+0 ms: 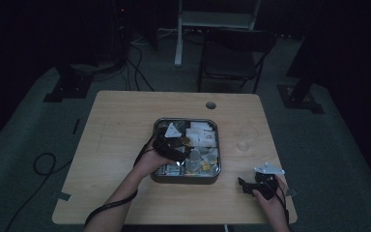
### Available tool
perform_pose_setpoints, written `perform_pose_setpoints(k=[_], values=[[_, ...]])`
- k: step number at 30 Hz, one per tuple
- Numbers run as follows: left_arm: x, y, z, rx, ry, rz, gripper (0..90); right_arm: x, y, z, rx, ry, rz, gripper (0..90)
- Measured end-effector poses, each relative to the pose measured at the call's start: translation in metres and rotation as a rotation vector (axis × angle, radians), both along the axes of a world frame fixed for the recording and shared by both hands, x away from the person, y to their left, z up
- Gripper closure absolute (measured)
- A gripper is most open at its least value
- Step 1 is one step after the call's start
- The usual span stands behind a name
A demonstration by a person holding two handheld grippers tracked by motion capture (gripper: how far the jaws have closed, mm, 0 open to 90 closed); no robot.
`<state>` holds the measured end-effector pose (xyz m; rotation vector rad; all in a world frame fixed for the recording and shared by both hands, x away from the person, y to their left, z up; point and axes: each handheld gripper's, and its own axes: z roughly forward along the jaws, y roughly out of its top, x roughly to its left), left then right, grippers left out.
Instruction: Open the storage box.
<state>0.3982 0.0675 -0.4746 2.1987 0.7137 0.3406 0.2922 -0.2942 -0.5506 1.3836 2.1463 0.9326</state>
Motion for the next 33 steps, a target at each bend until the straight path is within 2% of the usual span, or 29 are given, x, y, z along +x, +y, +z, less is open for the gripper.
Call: perform_pose_setpoints(k=[2,3,9,13,17,25,28,30,33], values=[[0.003,-0.004,-0.001,0.014,0.001,0.004,15.7,0.0,0.0,0.0,0.0,0.0,0.0,13.1],[0.004,-0.005,-0.001,0.018,-0.002,0.007,19.9,0.0,0.0,0.0,0.0,0.0,0.0,13.1],[0.009,-0.011,-0.002,0.011,-0.008,0.039,39.4,0.0,0.0,0.0,0.0,0.0,0.0,13.1],[0.01,-0.013,-0.003,0.017,-0.011,0.047,48.8,0.0,0.0,0.0,0.0,0.0,0.0,13.1],[0.01,-0.014,-0.005,0.004,-0.01,0.052,57.2,0.0,0.0,0.0,0.0,0.0,0.0,13.1],[0.009,-0.017,-0.003,0.009,-0.017,0.07,59.5,0.0,0.0,0.0,0.0,0.0,0.0,13.1],[0.009,-0.017,-0.003,0.002,-0.012,0.08,59.6,0.0,0.0,0.0,0.0,0.0,0.0,13.1],[0.01,-0.016,-0.001,-0.018,0.004,0.085,59.7,0.0,0.0,0.0,0.0,0.0,0.0,13.1],[0.009,-0.015,0.004,-0.023,-0.008,0.085,59.7,0.0,0.0,0.0,0.0,0.0,0.0,13.1]])
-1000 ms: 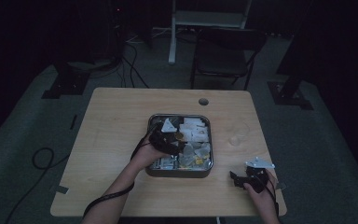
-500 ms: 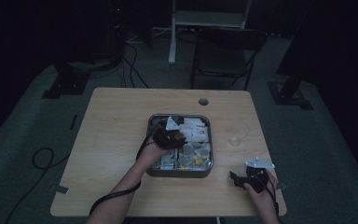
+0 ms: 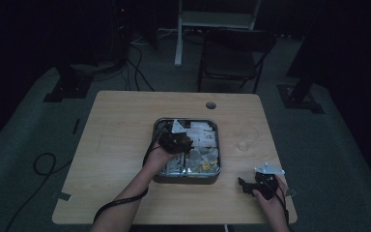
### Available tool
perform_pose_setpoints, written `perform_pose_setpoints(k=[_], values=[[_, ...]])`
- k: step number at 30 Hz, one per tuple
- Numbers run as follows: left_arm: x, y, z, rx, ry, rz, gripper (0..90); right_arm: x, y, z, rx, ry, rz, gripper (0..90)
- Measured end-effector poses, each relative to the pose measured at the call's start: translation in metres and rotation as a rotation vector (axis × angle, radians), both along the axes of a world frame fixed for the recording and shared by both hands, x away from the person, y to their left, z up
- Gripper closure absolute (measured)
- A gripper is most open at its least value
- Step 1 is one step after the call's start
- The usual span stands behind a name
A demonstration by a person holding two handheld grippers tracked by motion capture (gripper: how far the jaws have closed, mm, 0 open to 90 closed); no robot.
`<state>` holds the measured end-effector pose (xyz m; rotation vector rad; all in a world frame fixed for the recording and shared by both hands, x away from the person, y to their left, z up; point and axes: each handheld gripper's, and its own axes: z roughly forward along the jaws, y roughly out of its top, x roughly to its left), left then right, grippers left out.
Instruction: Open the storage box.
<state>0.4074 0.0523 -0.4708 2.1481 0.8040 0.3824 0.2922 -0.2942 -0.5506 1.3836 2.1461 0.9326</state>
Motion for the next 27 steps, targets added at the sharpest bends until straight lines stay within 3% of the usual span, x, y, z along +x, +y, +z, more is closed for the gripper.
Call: perform_pose_setpoints(k=[8,14,21,27], values=[[-0.004,0.005,0.014,0.009,-0.02,0.006,59.8,0.0,0.0,0.0,0.0,0.0,0.0,13.1],[-0.005,0.018,0.022,0.012,-0.041,0.038,59.7,0.0,0.0,0.0,0.0,0.0,0.0,13.1],[-0.005,0.036,0.025,0.017,-0.042,0.077,59.8,0.0,0.0,0.0,0.0,0.0,0.0,13.1],[-0.005,0.063,0.024,0.005,-0.043,0.136,59.8,0.0,0.0,0.0,0.0,0.0,0.0,13.1]])
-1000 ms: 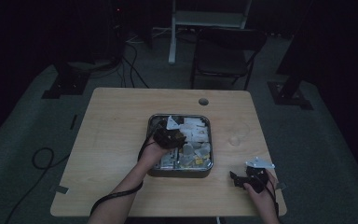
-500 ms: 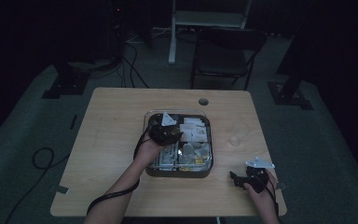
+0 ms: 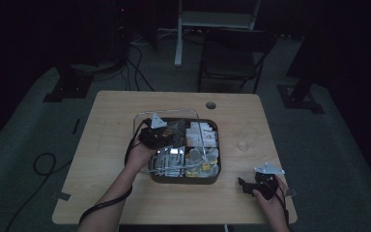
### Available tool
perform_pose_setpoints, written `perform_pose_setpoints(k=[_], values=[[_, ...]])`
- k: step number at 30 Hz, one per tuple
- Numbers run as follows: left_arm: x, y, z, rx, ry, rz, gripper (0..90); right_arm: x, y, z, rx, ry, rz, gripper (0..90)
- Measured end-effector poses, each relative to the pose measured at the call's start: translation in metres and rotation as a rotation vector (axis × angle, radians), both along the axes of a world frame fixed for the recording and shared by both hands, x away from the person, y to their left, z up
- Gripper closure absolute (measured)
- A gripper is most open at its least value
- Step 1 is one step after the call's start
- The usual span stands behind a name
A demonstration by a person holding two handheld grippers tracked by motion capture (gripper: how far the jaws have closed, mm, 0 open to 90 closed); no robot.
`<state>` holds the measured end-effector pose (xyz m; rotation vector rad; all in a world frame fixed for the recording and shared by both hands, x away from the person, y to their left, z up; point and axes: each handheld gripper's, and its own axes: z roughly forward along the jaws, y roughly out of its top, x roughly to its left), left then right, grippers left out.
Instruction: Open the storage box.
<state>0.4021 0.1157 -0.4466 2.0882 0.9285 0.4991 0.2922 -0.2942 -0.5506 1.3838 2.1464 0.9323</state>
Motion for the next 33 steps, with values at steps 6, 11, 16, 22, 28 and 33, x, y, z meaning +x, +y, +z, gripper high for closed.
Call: perform_pose_setpoints(k=[6,11,16,22,28,33], values=[[-0.002,0.024,0.0,-0.002,-0.002,0.05,59.8,0.0,0.0,0.0,0.0,0.0,0.0,13.1],[-0.004,0.043,0.001,-0.006,-0.002,0.086,59.8,0.0,0.0,0.0,0.0,0.0,0.0,13.1],[-0.007,0.062,-0.002,-0.01,-0.001,0.121,59.8,0.0,0.0,0.0,-0.001,-0.001,0.0,13.1],[-0.008,0.086,-0.005,-0.03,0.007,0.159,59.8,0.0,0.0,0.0,0.0,0.0,0.0,13.1],[-0.01,0.105,-0.008,-0.022,0.011,0.199,59.8,0.0,0.0,0.0,0.0,0.0,0.0,13.1],[-0.013,0.124,-0.012,-0.02,0.018,0.243,59.8,0.0,0.0,0.0,0.0,0.0,0.0,13.1]])
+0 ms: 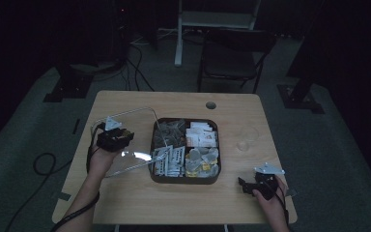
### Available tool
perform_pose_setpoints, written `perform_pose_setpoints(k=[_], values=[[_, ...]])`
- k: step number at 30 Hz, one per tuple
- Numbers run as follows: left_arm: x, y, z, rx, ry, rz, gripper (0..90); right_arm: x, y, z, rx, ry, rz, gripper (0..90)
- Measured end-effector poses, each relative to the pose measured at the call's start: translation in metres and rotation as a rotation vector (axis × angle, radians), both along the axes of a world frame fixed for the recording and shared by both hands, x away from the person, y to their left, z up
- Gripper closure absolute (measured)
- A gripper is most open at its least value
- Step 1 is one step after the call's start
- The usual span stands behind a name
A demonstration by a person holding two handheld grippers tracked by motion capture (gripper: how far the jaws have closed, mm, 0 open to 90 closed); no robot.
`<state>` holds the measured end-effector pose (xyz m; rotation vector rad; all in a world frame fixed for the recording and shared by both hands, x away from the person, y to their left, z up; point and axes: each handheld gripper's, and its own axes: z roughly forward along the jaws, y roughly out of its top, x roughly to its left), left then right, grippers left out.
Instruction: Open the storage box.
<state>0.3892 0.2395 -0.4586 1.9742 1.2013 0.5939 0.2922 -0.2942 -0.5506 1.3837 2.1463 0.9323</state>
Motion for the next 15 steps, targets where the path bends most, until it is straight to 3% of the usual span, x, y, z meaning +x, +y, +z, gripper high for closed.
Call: perform_pose_setpoints(k=[15], values=[[-0.009,0.046,-0.009,-0.038,0.002,0.119,59.8,0.0,0.0,0.0,0.0,0.0,0.0,13.1]])
